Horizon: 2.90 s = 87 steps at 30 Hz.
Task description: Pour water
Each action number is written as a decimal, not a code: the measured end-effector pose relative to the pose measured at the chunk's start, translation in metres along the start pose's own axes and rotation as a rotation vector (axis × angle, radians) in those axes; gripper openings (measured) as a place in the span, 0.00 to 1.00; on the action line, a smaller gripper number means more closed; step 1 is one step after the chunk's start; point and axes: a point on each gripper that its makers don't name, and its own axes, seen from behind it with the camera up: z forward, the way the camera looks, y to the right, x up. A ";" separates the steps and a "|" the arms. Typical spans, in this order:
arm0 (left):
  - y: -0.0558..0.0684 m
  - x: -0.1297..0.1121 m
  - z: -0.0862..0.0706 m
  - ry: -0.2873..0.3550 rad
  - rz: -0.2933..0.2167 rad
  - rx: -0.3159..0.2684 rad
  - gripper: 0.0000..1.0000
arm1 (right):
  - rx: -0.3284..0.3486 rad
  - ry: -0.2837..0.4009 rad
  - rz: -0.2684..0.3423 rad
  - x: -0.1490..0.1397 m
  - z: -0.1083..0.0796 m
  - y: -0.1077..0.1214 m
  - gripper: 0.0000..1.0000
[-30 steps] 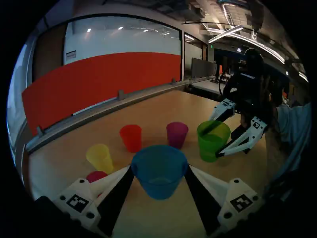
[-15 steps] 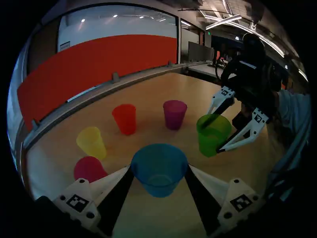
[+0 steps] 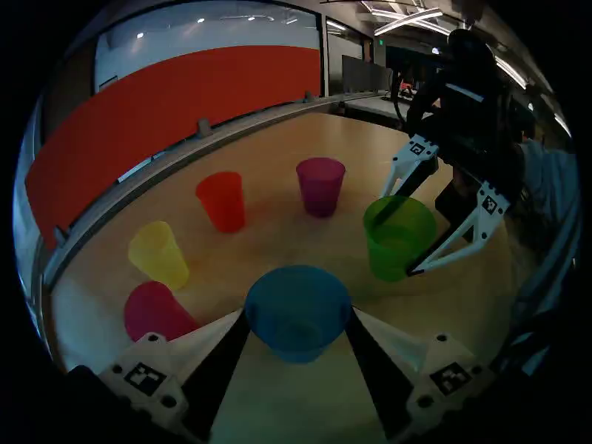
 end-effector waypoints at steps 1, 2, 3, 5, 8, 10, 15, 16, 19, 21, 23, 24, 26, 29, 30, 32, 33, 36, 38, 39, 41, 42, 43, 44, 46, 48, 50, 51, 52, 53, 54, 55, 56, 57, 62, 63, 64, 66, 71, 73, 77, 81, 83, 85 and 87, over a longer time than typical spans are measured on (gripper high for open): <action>0.000 -0.001 0.001 -0.002 0.002 0.000 0.88 | 0.000 -0.001 0.000 -0.001 0.001 0.000 0.86; 0.001 -0.002 0.002 -0.004 0.003 0.000 0.88 | 0.001 -0.002 0.000 -0.001 0.001 -0.001 0.87; 0.001 -0.003 0.003 -0.007 0.005 0.000 0.88 | 0.001 -0.003 0.000 -0.002 0.002 -0.001 0.87; 0.001 -0.004 0.004 -0.010 0.011 0.002 0.88 | 0.000 -0.003 0.003 -0.003 0.003 -0.001 0.87; 0.001 -0.006 0.006 -0.013 0.018 0.004 0.88 | -0.003 -0.005 0.003 -0.005 0.004 0.000 0.86; 0.002 -0.006 0.007 -0.013 0.019 0.003 0.88 | -0.006 -0.007 0.001 -0.006 0.004 0.000 0.87; 0.003 -0.006 0.008 -0.009 0.013 -0.005 0.88 | -0.008 -0.009 0.004 -0.009 0.006 0.000 0.86; 0.003 -0.006 0.009 -0.008 0.011 -0.006 0.88 | -0.008 -0.009 0.004 -0.009 0.007 0.000 0.86; 0.003 -0.008 0.009 -0.008 0.006 -0.008 0.88 | -0.010 -0.011 0.003 -0.011 0.008 -0.001 0.86; 0.003 -0.010 0.009 -0.010 0.002 -0.009 0.88 | -0.013 -0.014 0.000 -0.014 0.009 -0.001 0.87; 0.002 -0.012 0.009 -0.014 0.001 -0.007 0.88 | -0.014 -0.018 -0.004 -0.016 0.009 -0.001 0.87; 0.002 -0.013 0.009 -0.016 0.000 -0.007 0.88 | -0.015 -0.020 -0.006 -0.017 0.009 -0.002 0.86; 0.001 -0.015 0.010 -0.023 0.000 -0.008 0.88 | -0.015 -0.022 -0.007 -0.018 0.009 -0.003 0.87; 0.000 -0.018 0.010 -0.031 -0.001 -0.006 0.88 | -0.015 -0.023 -0.007 -0.019 0.009 -0.004 0.87; -0.001 -0.018 0.010 -0.034 0.000 -0.005 0.88 | -0.016 -0.023 -0.006 -0.019 0.009 -0.004 0.87; -0.002 -0.018 0.010 -0.035 0.003 0.000 0.88 | -0.017 -0.023 -0.006 -0.019 0.009 -0.004 0.87; -0.002 -0.018 0.010 -0.036 0.005 0.002 0.88 | -0.018 -0.024 -0.006 -0.020 0.009 -0.004 0.87; -0.003 -0.021 0.009 -0.044 0.014 0.010 0.89 | -0.021 -0.028 -0.009 -0.022 0.008 -0.003 0.88; -0.004 -0.024 0.009 -0.056 0.020 0.017 0.90 | -0.023 -0.028 -0.010 -0.022 0.008 -0.004 0.88; -0.004 -0.026 0.009 -0.063 0.023 0.021 0.91 | -0.024 -0.027 -0.010 -0.022 0.008 -0.004 0.89; -0.004 -0.028 0.008 -0.070 0.026 0.026 0.96 | -0.023 -0.022 -0.002 -0.021 0.006 -0.005 0.90; -0.005 -0.030 0.008 -0.074 0.027 0.029 0.97 | -0.022 -0.018 0.002 -0.020 0.005 -0.006 0.90; -0.004 -0.031 0.007 -0.077 0.024 0.028 0.98 | -0.020 -0.017 0.008 -0.020 0.004 -0.007 0.91; -0.004 -0.032 0.007 -0.079 0.021 0.027 0.98 | -0.018 -0.015 0.014 -0.019 0.003 -0.007 0.93; -0.003 -0.034 0.005 -0.082 0.012 0.025 0.98 | -0.017 -0.013 0.024 -0.020 0.001 -0.007 0.95; -0.003 -0.036 0.003 -0.083 0.002 0.024 0.98 | -0.020 -0.013 0.031 -0.022 -0.002 -0.007 0.96; -0.004 -0.039 0.000 -0.085 -0.006 0.030 0.99 | -0.031 -0.017 0.029 -0.026 -0.006 -0.005 0.96; -0.005 -0.041 -0.001 -0.087 -0.010 0.033 0.98 | -0.036 -0.019 0.028 -0.028 -0.007 -0.005 0.96; -0.006 -0.043 -0.003 -0.088 -0.012 0.038 0.98 | -0.041 -0.020 0.027 -0.030 -0.009 -0.004 0.96; -0.007 -0.045 -0.005 -0.090 -0.013 0.043 0.98 | -0.045 -0.022 0.026 -0.031 -0.011 -0.004 0.97; -0.008 -0.047 -0.006 -0.091 -0.015 0.047 0.98 | -0.049 -0.024 0.025 -0.033 -0.013 -0.004 0.99; -0.009 -0.048 -0.009 -0.091 -0.017 0.051 0.98 | -0.053 -0.022 0.028 -0.034 -0.016 -0.004 0.99; -0.010 -0.050 -0.011 -0.091 -0.020 0.055 0.98 | -0.056 -0.021 0.031 -0.035 -0.018 -0.004 1.00; -0.011 -0.052 -0.013 -0.091 -0.022 0.059 0.98 | -0.059 -0.019 0.034 -0.036 -0.020 -0.004 1.00; -0.017 -0.060 -0.024 -0.087 -0.045 0.085 0.99 | -0.081 -0.014 0.050 -0.042 -0.032 -0.003 1.00; -0.018 -0.061 -0.026 -0.086 -0.050 0.090 0.99 | -0.085 -0.014 0.051 -0.043 -0.035 -0.003 1.00; -0.019 -0.063 -0.028 -0.083 -0.056 0.096 0.99 | -0.092 -0.013 0.053 -0.044 -0.038 -0.002 1.00; -0.021 -0.065 -0.032 -0.079 -0.068 0.107 0.98 | -0.103 -0.010 0.055 -0.047 -0.043 -0.001 1.00; -0.027 -0.067 -0.041 -0.057 -0.095 0.141 0.98 | -0.137 -0.001 0.071 -0.051 -0.053 0.005 1.00; -0.029 -0.067 -0.044 -0.045 -0.106 0.155 0.98 | -0.156 0.008 0.082 -0.051 -0.057 0.008 1.00; -0.034 -0.067 -0.052 -0.020 -0.129 0.186 0.98 | -0.192 0.028 0.109 -0.053 -0.063 0.015 1.00; -0.043 -0.068 -0.061 0.010 -0.146 0.233 0.98 | -0.224 0.048 0.130 -0.054 -0.070 0.021 1.00; -0.048 -0.068 -0.065 0.025 -0.161 0.261 0.98 | -0.249 0.060 0.138 -0.053 -0.074 0.027 1.00; -0.053 -0.067 -0.070 0.044 -0.176 0.286 0.98 | -0.277 0.074 0.146 -0.051 -0.079 0.033 1.00; -0.057 -0.066 -0.075 0.064 -0.192 0.306 0.98 | -0.305 0.089 0.153 -0.049 -0.083 0.039 0.99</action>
